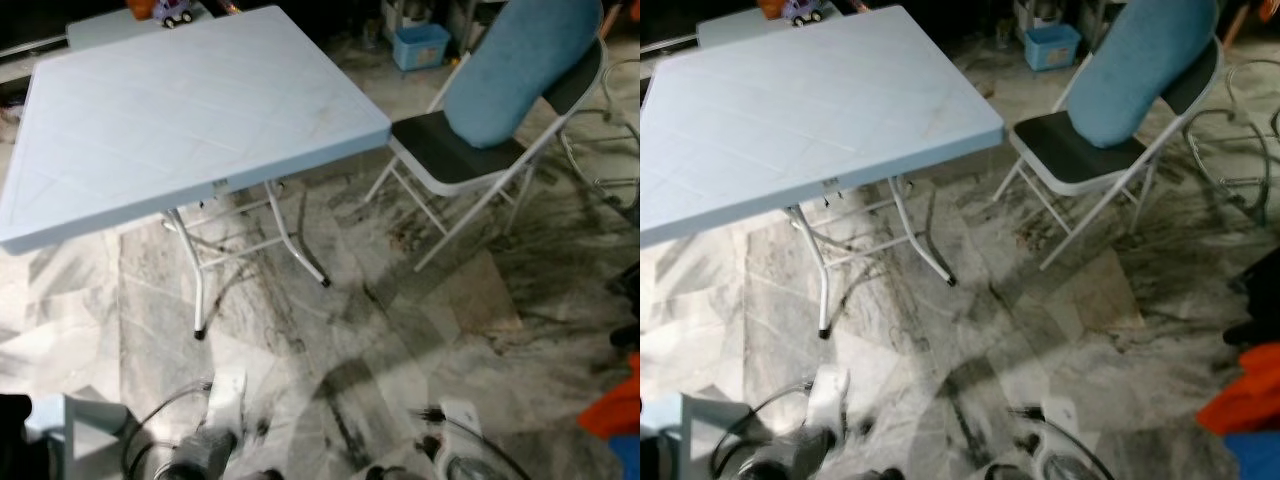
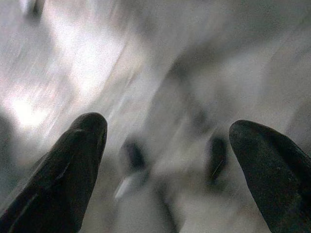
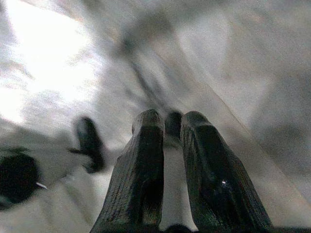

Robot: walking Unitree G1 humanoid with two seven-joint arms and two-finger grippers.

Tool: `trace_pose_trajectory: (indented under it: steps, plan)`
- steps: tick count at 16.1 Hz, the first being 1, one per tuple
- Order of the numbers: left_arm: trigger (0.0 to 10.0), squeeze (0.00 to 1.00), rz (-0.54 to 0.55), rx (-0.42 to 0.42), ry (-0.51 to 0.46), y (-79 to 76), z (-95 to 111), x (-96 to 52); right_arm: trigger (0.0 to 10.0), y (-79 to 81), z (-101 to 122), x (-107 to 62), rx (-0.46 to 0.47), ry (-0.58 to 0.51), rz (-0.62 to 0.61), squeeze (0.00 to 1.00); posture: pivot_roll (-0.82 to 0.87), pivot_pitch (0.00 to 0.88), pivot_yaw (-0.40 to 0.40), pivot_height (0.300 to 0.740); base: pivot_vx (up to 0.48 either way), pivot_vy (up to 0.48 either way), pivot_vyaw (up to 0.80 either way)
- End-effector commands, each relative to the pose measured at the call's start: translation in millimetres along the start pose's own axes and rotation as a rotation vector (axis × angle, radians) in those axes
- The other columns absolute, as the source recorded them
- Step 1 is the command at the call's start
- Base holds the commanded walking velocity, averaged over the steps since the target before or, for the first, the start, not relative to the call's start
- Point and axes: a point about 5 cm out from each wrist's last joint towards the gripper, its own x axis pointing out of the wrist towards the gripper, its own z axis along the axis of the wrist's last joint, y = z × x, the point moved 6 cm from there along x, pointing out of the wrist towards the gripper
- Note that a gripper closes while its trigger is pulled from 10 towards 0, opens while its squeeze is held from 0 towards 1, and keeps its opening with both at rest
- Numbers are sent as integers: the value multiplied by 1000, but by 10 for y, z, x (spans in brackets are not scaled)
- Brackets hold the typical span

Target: Hang hanger

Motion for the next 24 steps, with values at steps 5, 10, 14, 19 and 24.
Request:
trace_pose_trajectory:
  steps: [5, 10, 14, 19, 24]
  plan:
    - [10000, 0, -6, -35, -9, 51, -10, -16, 10000, 79, -105, -6, 13, 24, 27, 0, -136, 97, 45, 740, 0, 0, 0]
    - [10000, 0, -60, 16, -176, -15, 506, -12, 10000, 72, 504, 9, -37, -175, 33, 0, -141, 109, 47, 740, 0, 0, 0]
    - [10000, 0, -212, 151, -296, -104, 1204, -111, 10000, -1, 1451, -143, -9, -458, 66, 0, -136, 115, 31, 740, 0, 0, 0]
    - [10000, 0, -220, 264, -592, 37, 1799, -425, 10000, 275, 1911, -406, -125, -686, 202, 0, -128, 119, 40, 740, 0, 0, 0]
    - [10000, 0, -26, 224, -889, 76, 1644, -831, 10000, 119, 1961, -990, -177, -943, 119, 0, -113, 117, 32, 740, 0, 0, 0]
